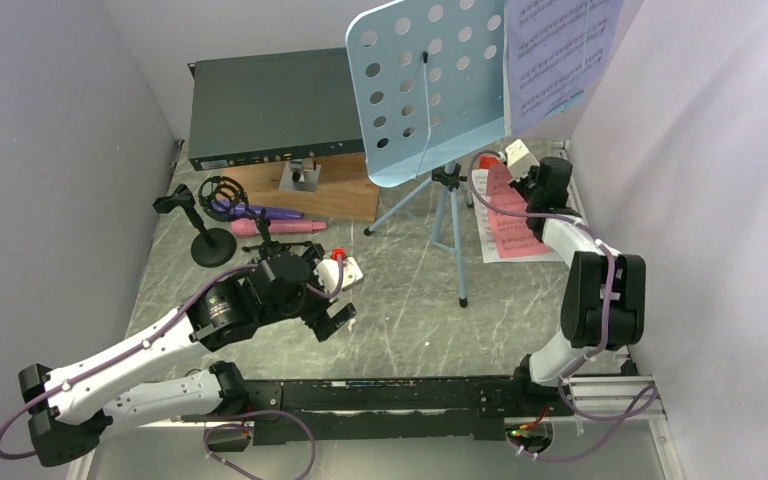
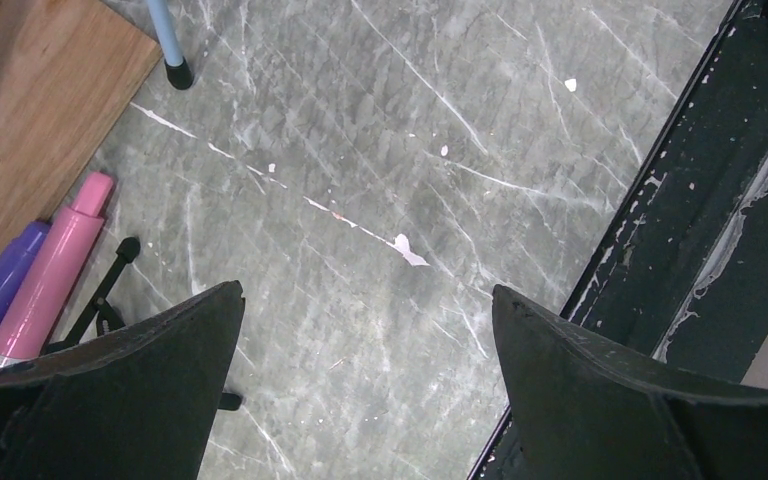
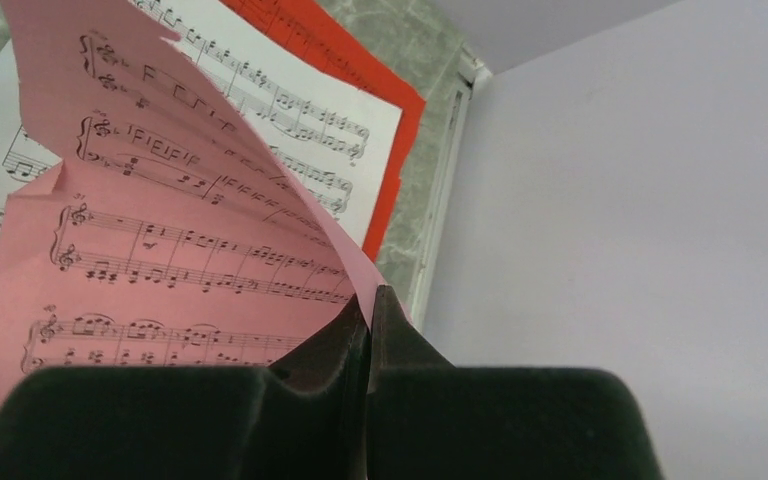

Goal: Pack up the instrument practice props
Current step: Place the sheet music at the center of the board.

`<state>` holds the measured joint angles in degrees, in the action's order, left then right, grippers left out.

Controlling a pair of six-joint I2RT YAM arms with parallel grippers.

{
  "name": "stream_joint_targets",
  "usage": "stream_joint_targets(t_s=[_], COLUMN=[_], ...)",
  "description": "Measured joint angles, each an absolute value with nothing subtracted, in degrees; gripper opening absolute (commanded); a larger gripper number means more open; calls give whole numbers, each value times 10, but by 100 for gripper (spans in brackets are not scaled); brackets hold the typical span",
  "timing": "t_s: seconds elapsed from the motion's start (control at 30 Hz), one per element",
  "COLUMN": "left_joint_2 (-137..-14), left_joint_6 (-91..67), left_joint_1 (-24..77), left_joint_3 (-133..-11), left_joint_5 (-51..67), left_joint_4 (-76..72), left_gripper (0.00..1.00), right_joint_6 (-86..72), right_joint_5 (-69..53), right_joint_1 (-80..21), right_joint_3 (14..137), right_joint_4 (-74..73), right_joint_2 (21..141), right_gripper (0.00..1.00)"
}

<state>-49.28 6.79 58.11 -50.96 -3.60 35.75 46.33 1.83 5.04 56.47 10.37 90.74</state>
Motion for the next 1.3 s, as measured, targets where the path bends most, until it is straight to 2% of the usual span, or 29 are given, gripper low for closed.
stream_joint_targets(t_s=[0.1, 0.23, 0.37, 0.5, 0.83, 1.3], left_joint_2=[-493, -493, -493, -493, -493, -466], left_joint_6=[68, 67, 67, 66, 64, 48], left_joint_1=[577, 571, 566, 561, 547, 481], left_joint_3=[-508, -508, -508, -508, -508, -497], left_joint_5=[-31, -26, -22, -15, 8, 90], left_joint_4=[357, 354, 349, 349, 348, 321], left_gripper=[100, 100, 99, 99, 99, 99], right_joint_6=[444, 413, 380, 353, 286, 351], right_joint_5=[48, 85, 123, 136, 77, -234], right_joint_1=[43, 37, 37, 39, 67, 142], right_joint_3=[566, 593, 632, 637, 631, 546], right_joint_4=[127, 129, 121, 119, 41, -220], right_joint_2=[947, 1011, 1057, 1054, 954, 722], right_gripper=[6, 31, 51, 65, 72, 81])
